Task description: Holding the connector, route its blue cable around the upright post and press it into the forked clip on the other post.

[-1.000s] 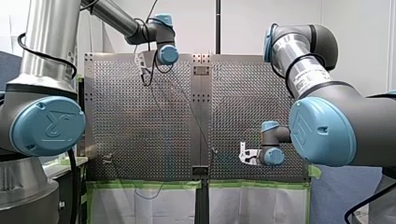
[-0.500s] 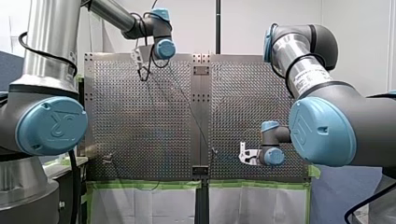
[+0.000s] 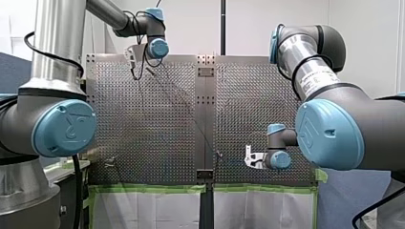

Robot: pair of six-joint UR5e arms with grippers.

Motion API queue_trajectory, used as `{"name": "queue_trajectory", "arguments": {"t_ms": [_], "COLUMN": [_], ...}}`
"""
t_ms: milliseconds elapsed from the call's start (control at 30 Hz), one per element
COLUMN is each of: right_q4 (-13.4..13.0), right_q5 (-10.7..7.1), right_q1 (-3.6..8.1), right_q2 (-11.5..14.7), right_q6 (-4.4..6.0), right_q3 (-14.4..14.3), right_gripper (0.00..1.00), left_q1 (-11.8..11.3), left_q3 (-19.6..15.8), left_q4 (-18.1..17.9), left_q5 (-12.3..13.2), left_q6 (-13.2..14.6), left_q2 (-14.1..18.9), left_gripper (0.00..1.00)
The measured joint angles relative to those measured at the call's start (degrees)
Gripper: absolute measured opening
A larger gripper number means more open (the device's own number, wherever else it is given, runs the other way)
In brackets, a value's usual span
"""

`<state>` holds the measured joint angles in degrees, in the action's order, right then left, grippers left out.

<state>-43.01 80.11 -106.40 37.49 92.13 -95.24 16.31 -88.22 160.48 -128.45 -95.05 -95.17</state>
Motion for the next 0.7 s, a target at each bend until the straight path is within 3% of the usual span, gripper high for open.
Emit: {"name": "queue_trajectory", "arguments": {"t_ms": [233, 700], "right_q4": [0.0, -0.1], "right_q5": [-0.03, -0.03], "right_q1": [0.0, -0.11], "right_q2": [0.0, 0.0], "right_q6": [0.0, 0.0], "right_q3": [0.0, 0.0], "right_gripper": [0.0, 0.0], "left_q1": [-2.8, -10.2], "left_q3": [1.0, 2.7], "left_q4": [0.2, 0.8], "left_q5": [1.7, 8.9], "left_q6": [-0.2, -2.3], "left_q2": [0.0, -0.9], "left_gripper": [1.0, 1.0]}}
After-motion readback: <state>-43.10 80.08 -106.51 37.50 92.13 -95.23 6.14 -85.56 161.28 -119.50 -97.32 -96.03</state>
